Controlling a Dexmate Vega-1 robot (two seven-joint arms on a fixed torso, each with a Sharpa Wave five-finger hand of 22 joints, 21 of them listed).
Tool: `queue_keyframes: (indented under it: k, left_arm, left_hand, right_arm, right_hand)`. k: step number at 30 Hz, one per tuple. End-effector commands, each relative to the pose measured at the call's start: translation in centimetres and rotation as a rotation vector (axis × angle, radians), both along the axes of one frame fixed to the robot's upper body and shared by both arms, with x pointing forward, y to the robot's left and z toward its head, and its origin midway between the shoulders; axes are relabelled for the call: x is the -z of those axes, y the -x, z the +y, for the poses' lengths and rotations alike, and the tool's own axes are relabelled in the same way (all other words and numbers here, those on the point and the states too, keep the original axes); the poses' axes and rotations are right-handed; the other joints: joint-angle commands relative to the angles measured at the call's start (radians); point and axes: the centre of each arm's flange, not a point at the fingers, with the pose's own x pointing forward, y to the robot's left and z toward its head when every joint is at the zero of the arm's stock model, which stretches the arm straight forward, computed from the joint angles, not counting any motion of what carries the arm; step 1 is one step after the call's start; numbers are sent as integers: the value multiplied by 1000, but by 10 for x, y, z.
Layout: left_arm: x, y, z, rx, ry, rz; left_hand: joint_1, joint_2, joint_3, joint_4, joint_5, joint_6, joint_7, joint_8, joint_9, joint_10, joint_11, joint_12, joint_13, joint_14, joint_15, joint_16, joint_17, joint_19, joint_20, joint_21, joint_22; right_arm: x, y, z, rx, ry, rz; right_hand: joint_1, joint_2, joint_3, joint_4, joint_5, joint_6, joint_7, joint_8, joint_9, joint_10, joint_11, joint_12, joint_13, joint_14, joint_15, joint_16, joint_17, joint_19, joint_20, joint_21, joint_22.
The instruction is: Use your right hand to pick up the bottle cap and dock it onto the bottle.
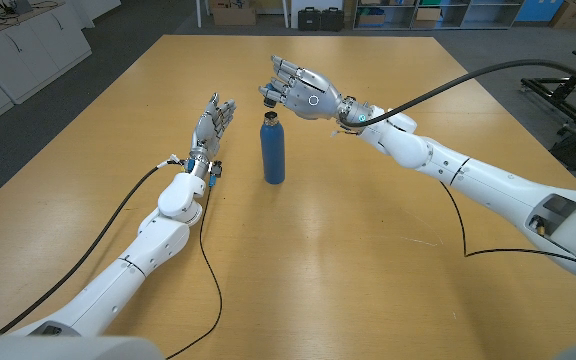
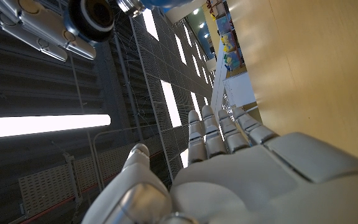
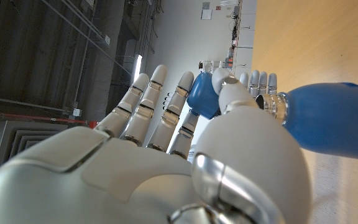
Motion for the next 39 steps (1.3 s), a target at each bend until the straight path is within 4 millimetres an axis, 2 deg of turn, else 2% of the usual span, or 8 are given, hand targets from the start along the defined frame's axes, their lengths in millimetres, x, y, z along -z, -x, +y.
queue_keyframes:
  k: [1, 14, 39]
  left_arm:
    - [4, -1, 0, 6, 11, -1]
    - [5, -2, 1, 10, 22, -2]
    - [10, -4, 4, 15, 28, 1]
  left_hand:
    - [0, 8, 3, -6, -5, 11, -2, -3, 3, 9, -3, 0, 3, 8, -30, -6, 5, 2, -18, -2, 3]
    - [-1, 8, 3, -6, -5, 11, -3, -4, 3, 9, -1, -1, 3, 7, -29, -6, 5, 2, -18, -1, 3]
    - [-3, 9, 2, -7, -5, 13, -4, -7, 3, 10, -4, -4, 3, 8, -30, -7, 5, 1, -18, -2, 3]
  right_arm:
    - [4, -12, -6, 15, 19, -105]
    - [8, -13, -10, 18, 57, -161]
    - [15, -7, 4, -13, 57, -144]
  right_hand:
    - [43, 54, 38, -2, 16, 214, -15, 14, 2, -4, -3, -17, 7, 20, -147, -24, 6, -4, -136, -8, 1]
    - [67, 51, 68, -5, 12, 202, -16, 13, 5, -20, -3, -43, 14, 4, -150, -66, 12, -28, -133, -28, 2]
    - [76, 54, 82, -3, 7, 204, -15, 17, 8, -24, -3, -48, 16, 4, -149, -78, 17, -36, -131, -37, 2]
